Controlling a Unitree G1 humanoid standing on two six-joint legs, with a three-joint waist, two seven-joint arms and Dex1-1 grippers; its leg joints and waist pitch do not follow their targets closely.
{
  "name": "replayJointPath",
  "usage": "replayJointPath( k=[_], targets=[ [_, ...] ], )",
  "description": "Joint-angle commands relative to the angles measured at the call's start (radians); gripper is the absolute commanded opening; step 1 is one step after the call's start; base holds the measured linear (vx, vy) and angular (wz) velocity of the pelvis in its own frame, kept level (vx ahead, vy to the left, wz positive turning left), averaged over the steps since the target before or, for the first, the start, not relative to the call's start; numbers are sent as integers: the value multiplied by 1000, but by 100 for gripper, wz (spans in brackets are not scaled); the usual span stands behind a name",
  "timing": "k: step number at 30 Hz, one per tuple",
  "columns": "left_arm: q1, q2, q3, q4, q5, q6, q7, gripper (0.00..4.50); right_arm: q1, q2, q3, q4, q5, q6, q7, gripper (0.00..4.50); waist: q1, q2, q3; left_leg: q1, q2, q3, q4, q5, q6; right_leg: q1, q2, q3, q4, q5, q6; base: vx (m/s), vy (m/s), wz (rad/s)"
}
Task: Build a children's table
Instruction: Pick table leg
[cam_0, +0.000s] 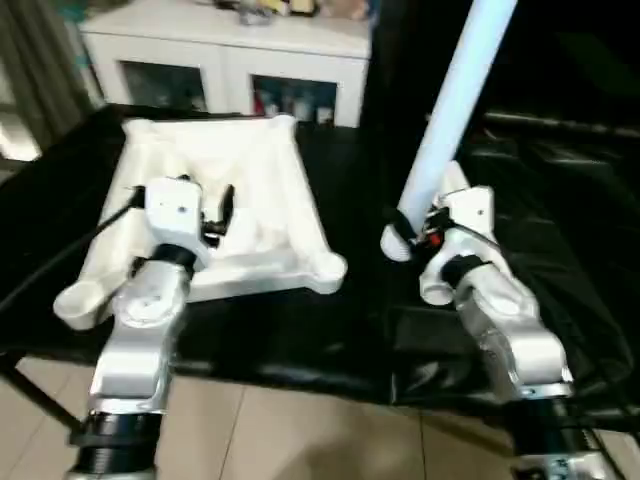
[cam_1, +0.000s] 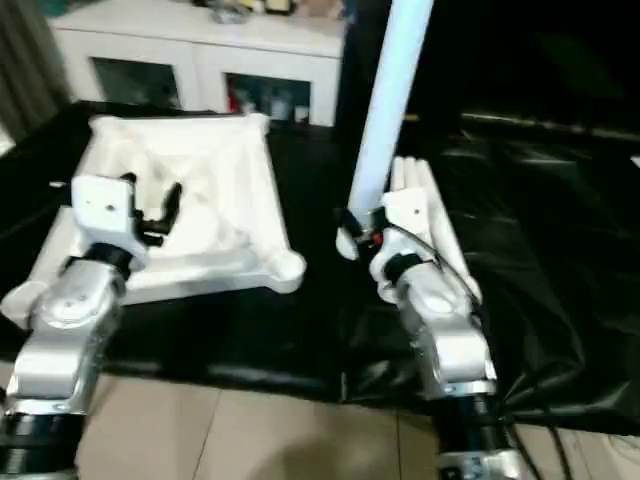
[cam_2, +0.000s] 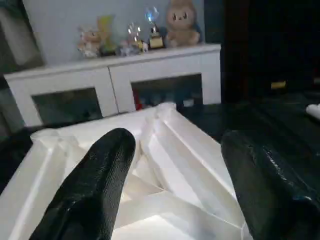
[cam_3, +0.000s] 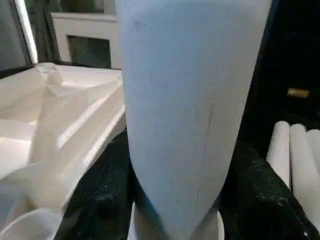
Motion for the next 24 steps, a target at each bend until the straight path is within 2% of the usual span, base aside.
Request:
replayJointPath(
  k=[1, 2, 3, 4, 5, 6, 7, 8, 9, 10, 11, 12, 13, 14, 15, 16, 17, 18, 19, 20, 21, 22, 23, 24],
  targets=[
    [10, 17, 24, -15, -3, 9, -2, 329, -22, 14, 27, -5, 2, -10, 15, 189, 28, 28, -74, -74, 42, -7, -143, 319, 98, 105, -67, 16, -108, 79, -95, 170, 3, 0],
    [10, 17, 24, -15, -3, 9, -2, 329, -22, 14, 27, -5, 2, -10, 15, 189, 28, 28, -74, -74, 42, -7, -143, 319, 98, 105, -67, 16, -108, 79, -95, 215, 42, 4],
    [12, 17, 24, -17, -2, 10, -2, 329, -22, 14, 29, -4, 2, -10, 17, 189, 6, 94, -97, 70, 107, -72, -190, 300, 156, 17, 4, -49, -32, 56, 5, 130, 37, 3],
    [17, 21, 25, -22, 0, 11, -6, 329, -22, 15, 30, -4, 2, -8, 20, 189, -51, 86, -101, 150, 204, -183, -204, 168, 373, -110, 8, -38, 123, -126, 31, 258, 51, -17],
    [20, 24, 25, -24, 0, 12, -8, 329, -22, 15, 31, -4, 2, -8, 20, 189, -34, 84, -101, 153, 191, -180, -176, 170, 383, -135, 0, -22, 139, -135, 42, 218, 35, -13],
    [23, 31, 24, -27, 2, 12, -16, 329, -20, 15, 32, -8, 5, -6, 22, 189, -37, 63, -94, 138, 173, -139, -170, 254, 377, -186, -9, 1, 160, -35, 121, 293, 45, -10],
    [26, 38, 21, -30, 3, 4, -24, 329, -18, 15, 32, -13, 9, -3, 25, 189, -35, 56, -100, 144, 166, -129, -167, 308, 380, -200, -12, 3, 161, 4, 142, 166, 31, 10],
    [31, 42, 21, -35, -8, -10, -41, 329, -15, 16, 31, -17, 14, -1, 29, 189, -38, 36, -88, 118, 161, -104, -174, 433, 414, -217, -22, 21, 150, 94, 154, 141, -12, -2],
    [31, 42, 21, -35, -8, -10, -41, 329, -15, 16, 31, -17, 14, -1, 29, 189, -29, 11, -77, 81, 133, -48, -159, 493, 411, -221, -45, 49, 83, 251, 91, 66, -22, -5],
    [37, 52, 17, -42, -32, 5, -80, 329, -12, 15, 30, -22, 20, 1, 34, 189, -29, -15, -74, 49, 83, -10, -134, 434, 365, -197, -60, 71, 13, 366, 49, 116, -66, -2],
    [42, 60, 14, -46, -47, 10, -109, 329, -11, 15, 29, -25, 25, 4, 38, 189, -26, -47, -77, 20, 24, 18, -103, 314, 296, -158, -82, 106, -26, 436, 55, 70, -113, 16],
    [59, 86, 6, -53, -78, 2, -176, 329, -8, 14, 25, -35, 43, 10, 57, 189, 12, -50, -79, -29, 12, -13, -78, 107, 96, -74, -191, 180, -51, 443, 28, 105, -180, 10],
    [70, 104, 0, -56, -97, -5, -220, 329, -6, 14, 23, -42, 56, 15, 71, 189, 8, -43, -78, -31, 18, -18, -100, 175, 48, -70, -173, 154, -31, 550, 16, 55, -136, 7],
    [87, 137, -12, -61, -124, -7, -290, 329, -3, 15, 18, -55, 76, 29, 90, 189, -8, -31, -81, -36, 16, -14, -127, 275, -11, -72, -109, 112, -7, 745, 13, 51, -110, -11],
    [87, 137, -12, -61, -124, -7, -290, 329, -3, 15, 18, -55, 76, 29, 90, 189, -14, -26, -82, -30, 17, -11, -134, 271, -28, -78, -88, 99, -7, 767, 15, 3, -72, -4],
    [126, 209, -53, -90, -175, -1, -447, 329, 5, 7, 19, -81, 118, 54, 136, 189, -30, -7, -77, -10, 38, -10, -160, 159, -48, -84, -66, 81, -28, 544, -27, 3, -72, -4],
    [126, 209, -53, -90, -175, -1, -447, 329, 5, 7, 19, -81, 118, 54, 136, 189, -30, -7, -77, -10, 38, -10, -160, 159, -48, -84, -66, 81, -28, 544, -27, 0, 0, 0],
    [143, 238, -72, -108, -199, 6, -516, 329, 8, 3, 21, -90, 131, 63, 151, 189, -39, 3, -68, -11, 61, -15, -181, 73, -69, -81, -67, 74, -40, 294, -75, -62, -40, -1],
    [163, 272, -93, -136, -240, 50, -602, 329, 11, -6, 23, -101, 153, 82, 176, 189, -41, 11, -52, 11, 81, -10, -192, -74, -76, -102, -70, 72, -70, 30, -111, -62, -40, -1],
    [164, 275, -94, -138, -244, 54, -609, 329, 12, -7, 23, -102, 155, 84, 178, 189, -43, 12, -41, 19, 90, -2, -201, -191, -87, -109, -73, 72, -85, -172, -124, -58, -24, 7],
    [158, 314, -132, -129, -224, 58, -663, 329, 11, -25, 29, -102, 164, 95, 211, 189, -47, 12, -33, 23, 93, 2, -204, -247, -93, -116, -71, 73, -94, -253, -119, -56, -3, 10],
    [148, 338, -161, -116, -209, 60, -698, 329, 9, -40, 37, -100, 165, 97, 237, 189, -42, 12, -27, 46, 90, 8, -202, -337, -97, -133, -72, 70, -115, -415, -81, -56, -3, 10],
    [143, 351, -177, -109, -200, 62, -718, 329, 8, -48, 42, -99, 166, 98, 253, 189, -42, 10, -25, 51, 87, 9, -201, -358, -97, -136, -78, 70, -127, -508, -49, -65, -2, 12],
    [126, 365, -201, -86, -193, 70, -748, 329, 6, -62, 50, -97, 172, 109, 284, 189, -39, 13, -26, 45, 87, 9, -204, -330, -96, -129, -84, 71, -133, -542, -25, 0, 0, 0]
  ],
)
